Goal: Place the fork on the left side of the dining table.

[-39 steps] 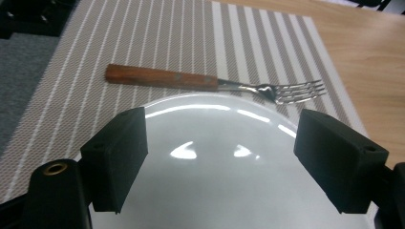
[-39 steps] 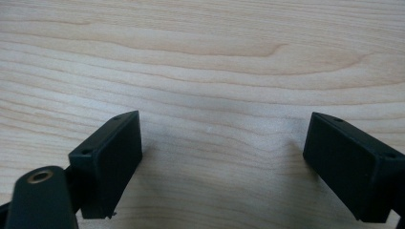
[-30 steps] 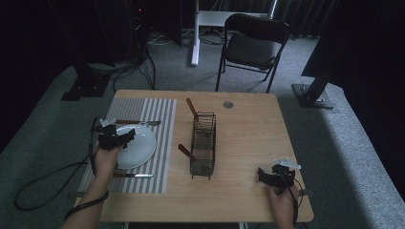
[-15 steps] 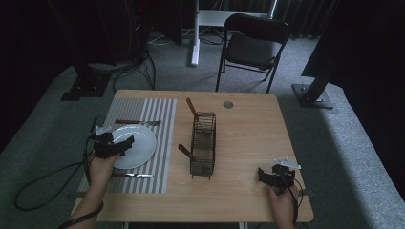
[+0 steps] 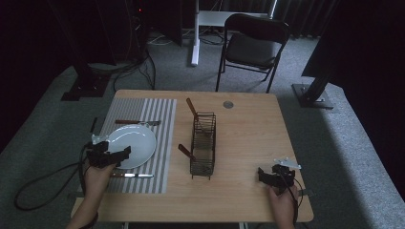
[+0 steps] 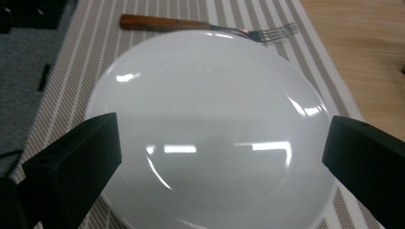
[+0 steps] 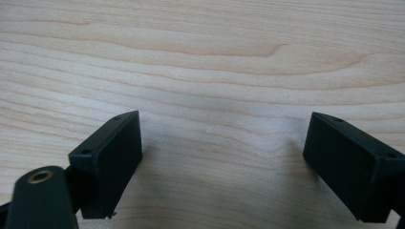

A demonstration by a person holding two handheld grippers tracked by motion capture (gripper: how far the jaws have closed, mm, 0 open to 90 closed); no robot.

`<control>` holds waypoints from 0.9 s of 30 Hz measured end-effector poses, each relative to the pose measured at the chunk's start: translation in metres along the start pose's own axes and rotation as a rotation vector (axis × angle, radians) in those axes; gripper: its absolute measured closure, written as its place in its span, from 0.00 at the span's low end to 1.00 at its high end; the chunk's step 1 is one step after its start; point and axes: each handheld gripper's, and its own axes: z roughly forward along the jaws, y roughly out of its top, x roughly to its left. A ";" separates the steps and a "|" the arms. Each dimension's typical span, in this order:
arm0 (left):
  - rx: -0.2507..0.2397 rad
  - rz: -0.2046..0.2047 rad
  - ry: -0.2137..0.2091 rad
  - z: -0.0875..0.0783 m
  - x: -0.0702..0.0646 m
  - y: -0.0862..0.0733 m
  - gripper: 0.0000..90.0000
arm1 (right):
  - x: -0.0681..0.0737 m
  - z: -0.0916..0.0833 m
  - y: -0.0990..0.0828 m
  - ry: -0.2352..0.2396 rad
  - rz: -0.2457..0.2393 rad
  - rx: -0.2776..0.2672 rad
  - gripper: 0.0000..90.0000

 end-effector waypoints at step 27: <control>0.005 0.038 -0.007 -0.038 -0.008 -0.037 0.00 | 0.000 0.000 0.000 0.000 0.000 0.000 0.14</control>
